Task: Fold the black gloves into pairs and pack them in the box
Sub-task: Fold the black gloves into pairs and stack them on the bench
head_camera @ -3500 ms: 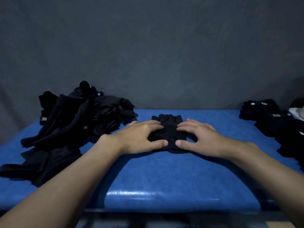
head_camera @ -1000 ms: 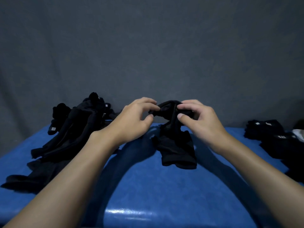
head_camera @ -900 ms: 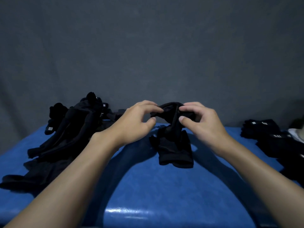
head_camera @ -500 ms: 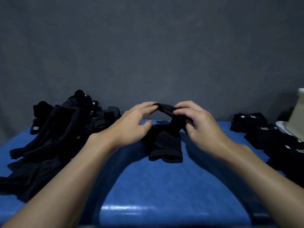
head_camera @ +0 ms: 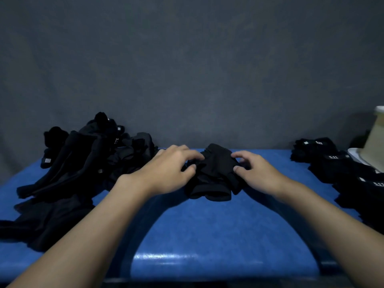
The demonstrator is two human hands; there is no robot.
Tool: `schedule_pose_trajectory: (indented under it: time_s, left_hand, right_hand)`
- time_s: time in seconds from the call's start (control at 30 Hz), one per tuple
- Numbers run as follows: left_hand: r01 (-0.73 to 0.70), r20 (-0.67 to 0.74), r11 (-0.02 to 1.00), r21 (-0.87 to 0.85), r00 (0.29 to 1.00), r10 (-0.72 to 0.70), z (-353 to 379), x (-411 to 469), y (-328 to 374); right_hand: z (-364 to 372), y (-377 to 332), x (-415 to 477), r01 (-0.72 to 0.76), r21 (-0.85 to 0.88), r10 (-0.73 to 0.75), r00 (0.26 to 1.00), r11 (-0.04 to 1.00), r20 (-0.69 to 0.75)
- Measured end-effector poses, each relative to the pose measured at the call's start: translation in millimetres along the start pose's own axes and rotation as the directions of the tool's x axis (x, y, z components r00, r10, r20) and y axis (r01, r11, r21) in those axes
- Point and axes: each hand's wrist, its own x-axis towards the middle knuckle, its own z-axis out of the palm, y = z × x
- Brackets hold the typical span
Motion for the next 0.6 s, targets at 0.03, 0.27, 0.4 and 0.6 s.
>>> schedule_pose_trajectory:
  time_s: [0.03, 0.27, 0.4, 0.6]
  left_hand:
    - [0.005, 0.013, 1.0, 0.015, 1.0, -0.005, 2, 0, 1]
    - [0.009, 0.081, 0.998, 0.069, 0.997, -0.014, 11, 4, 7]
    - [-0.015, 0.046, 0.999, 0.041, 0.999, 0.013, 11, 6, 12]
    - [-0.101, -0.067, 0.994, -0.047, 0.993, 0.098, 15, 15, 18]
  right_hand:
    - [1, 4, 1, -0.021, 0.022, 0.02, 1.0, 1.0, 0.011]
    - [1, -2, 0, 0.08, 0.229, -0.072, 0.996, 0.97, -0.046]
    - [-3, -5, -2, 0.176, 0.209, -0.149, 0.979, 0.962, -0.136]
    - [-11, -10, -7, 0.25, 0.271, -0.197, 0.958, 0.929, -0.208]
